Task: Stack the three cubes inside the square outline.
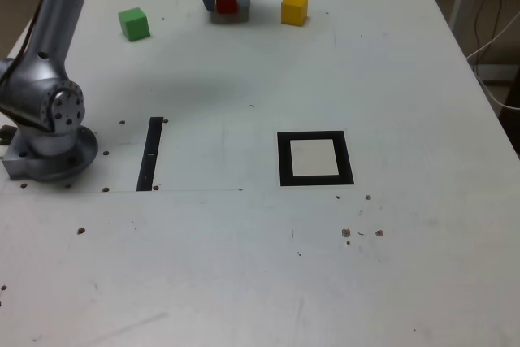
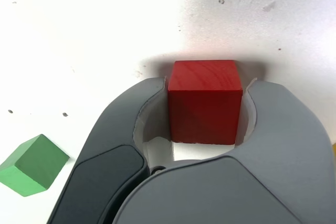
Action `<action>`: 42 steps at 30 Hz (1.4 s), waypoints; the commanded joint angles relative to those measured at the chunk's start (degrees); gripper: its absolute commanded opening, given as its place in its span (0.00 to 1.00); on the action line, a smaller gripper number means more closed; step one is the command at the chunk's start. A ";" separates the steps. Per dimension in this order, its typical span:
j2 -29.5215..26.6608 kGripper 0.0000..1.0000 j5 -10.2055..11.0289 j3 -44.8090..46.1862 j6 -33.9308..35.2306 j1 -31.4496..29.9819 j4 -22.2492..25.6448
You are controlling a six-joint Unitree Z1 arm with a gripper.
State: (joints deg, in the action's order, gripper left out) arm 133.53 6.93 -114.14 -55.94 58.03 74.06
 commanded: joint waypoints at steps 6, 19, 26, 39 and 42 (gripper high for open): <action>0.13 0.38 -0.55 0.05 -0.09 0.24 -0.53; -7.29 0.38 -2.66 1.33 3.18 -1.94 4.12; -13.12 0.38 -2.15 4.98 5.77 -7.35 4.58; -21.76 0.38 2.23 19.93 16.41 -21.41 1.25; -22.55 0.38 2.05 21.92 18.34 -25.15 1.20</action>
State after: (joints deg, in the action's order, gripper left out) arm 111.67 9.05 -93.05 -38.55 34.37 75.24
